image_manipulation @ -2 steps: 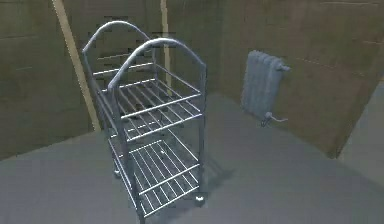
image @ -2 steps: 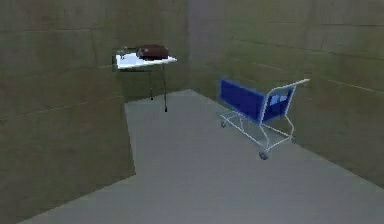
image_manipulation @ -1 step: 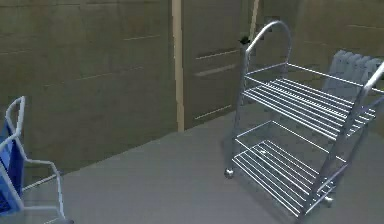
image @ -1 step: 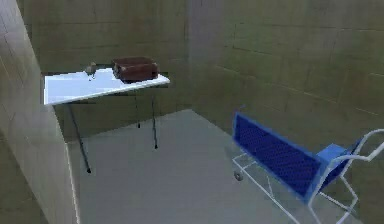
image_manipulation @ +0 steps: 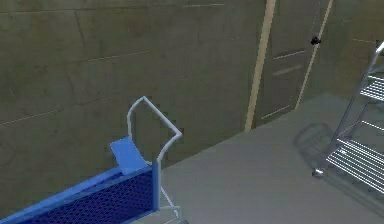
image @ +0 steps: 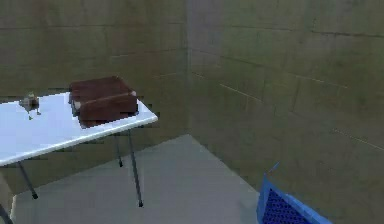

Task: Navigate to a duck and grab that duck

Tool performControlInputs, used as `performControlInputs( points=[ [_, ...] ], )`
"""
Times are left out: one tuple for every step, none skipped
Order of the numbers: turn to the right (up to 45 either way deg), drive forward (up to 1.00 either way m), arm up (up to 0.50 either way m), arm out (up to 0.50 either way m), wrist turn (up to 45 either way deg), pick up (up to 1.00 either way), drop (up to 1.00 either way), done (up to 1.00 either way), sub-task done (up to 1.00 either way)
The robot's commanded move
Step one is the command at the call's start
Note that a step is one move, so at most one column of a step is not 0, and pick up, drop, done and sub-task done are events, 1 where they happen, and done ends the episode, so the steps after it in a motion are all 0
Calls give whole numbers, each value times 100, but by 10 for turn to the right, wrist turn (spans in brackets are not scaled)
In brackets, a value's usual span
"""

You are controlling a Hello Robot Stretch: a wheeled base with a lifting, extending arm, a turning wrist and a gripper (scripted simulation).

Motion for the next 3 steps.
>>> performControlInputs(
  points=[
    [450,0,0,0,0,0,0,0,0],
    [0,5,0,0,0,0,0,0,0],
    [-450,0,0,0,0,0,0,0,0]
  ],
)
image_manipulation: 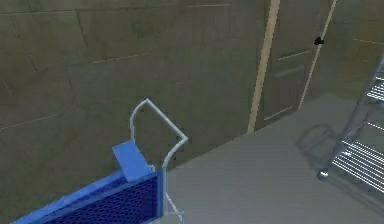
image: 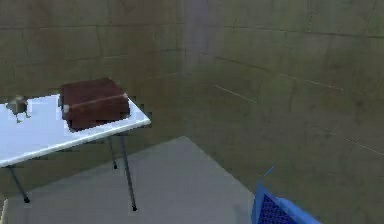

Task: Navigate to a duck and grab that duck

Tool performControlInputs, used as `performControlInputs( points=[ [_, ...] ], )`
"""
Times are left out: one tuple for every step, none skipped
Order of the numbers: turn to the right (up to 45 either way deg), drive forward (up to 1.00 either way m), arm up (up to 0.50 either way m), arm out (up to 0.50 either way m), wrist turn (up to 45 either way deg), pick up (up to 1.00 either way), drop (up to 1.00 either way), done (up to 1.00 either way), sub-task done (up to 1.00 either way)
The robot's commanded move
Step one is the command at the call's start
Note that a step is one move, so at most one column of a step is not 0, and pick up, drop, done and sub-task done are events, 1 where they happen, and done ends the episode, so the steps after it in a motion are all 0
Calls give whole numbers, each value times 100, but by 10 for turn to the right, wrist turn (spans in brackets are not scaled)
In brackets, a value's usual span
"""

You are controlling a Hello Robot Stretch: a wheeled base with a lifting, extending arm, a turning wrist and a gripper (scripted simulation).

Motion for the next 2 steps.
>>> performControlInputs(
  points=[
    [-450,0,0,0,0,0,0,0,0],
    [-450,0,0,0,0,0,0,0,0]
  ],
)
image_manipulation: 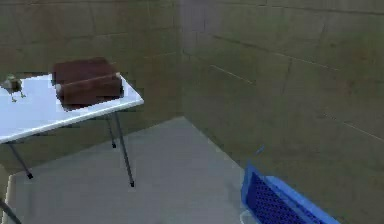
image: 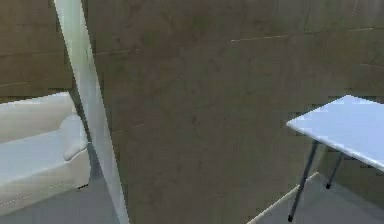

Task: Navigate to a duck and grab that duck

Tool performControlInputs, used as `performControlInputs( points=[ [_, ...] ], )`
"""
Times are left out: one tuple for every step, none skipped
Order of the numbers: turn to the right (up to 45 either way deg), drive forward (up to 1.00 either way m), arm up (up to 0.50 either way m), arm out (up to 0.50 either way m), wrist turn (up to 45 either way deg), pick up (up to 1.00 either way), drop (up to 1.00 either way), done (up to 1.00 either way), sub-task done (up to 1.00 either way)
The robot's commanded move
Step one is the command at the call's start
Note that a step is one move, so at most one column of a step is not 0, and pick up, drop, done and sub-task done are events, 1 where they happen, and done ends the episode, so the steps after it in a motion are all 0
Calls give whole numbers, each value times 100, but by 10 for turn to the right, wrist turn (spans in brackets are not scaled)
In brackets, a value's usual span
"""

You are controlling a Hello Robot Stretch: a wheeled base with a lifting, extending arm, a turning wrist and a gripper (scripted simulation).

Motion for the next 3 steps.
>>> performControlInputs(
  points=[
    [-300,0,0,0,0,0,0,0,0],
    [0,15,0,0,0,0,0,0,0],
    [450,0,0,0,0,0,0,0,0]
  ],
)
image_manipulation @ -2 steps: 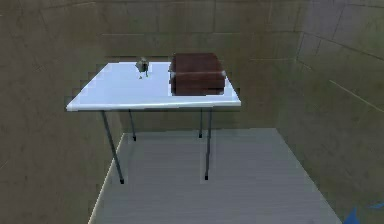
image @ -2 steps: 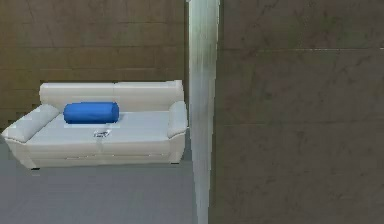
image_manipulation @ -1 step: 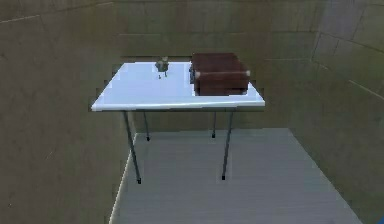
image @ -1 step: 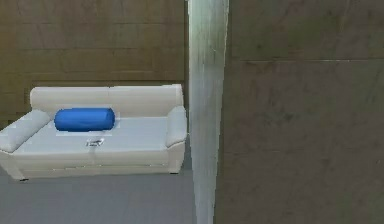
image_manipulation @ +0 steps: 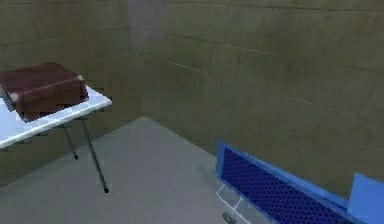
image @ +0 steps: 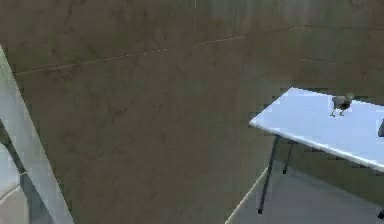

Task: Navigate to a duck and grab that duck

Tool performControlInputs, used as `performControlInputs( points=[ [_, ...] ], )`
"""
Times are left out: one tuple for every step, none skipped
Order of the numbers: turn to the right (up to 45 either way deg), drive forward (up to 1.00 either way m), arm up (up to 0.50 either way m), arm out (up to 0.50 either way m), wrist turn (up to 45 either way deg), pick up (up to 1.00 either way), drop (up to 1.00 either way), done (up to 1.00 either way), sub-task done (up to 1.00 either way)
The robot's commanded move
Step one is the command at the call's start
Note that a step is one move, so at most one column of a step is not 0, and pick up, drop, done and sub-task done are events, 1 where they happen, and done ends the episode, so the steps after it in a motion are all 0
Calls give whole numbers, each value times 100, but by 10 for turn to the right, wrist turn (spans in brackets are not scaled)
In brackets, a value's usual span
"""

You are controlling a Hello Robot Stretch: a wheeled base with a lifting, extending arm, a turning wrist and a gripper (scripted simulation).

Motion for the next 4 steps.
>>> performControlInputs(
  points=[
    [390,0,0,0,0,0,0,0,0],
    [0,55,0,0,0,0,0,0,0],
    [-450,0,0,0,0,0,0,0,0],
    [-420,0,0,0,0,0,0,0,0]
  ],
)
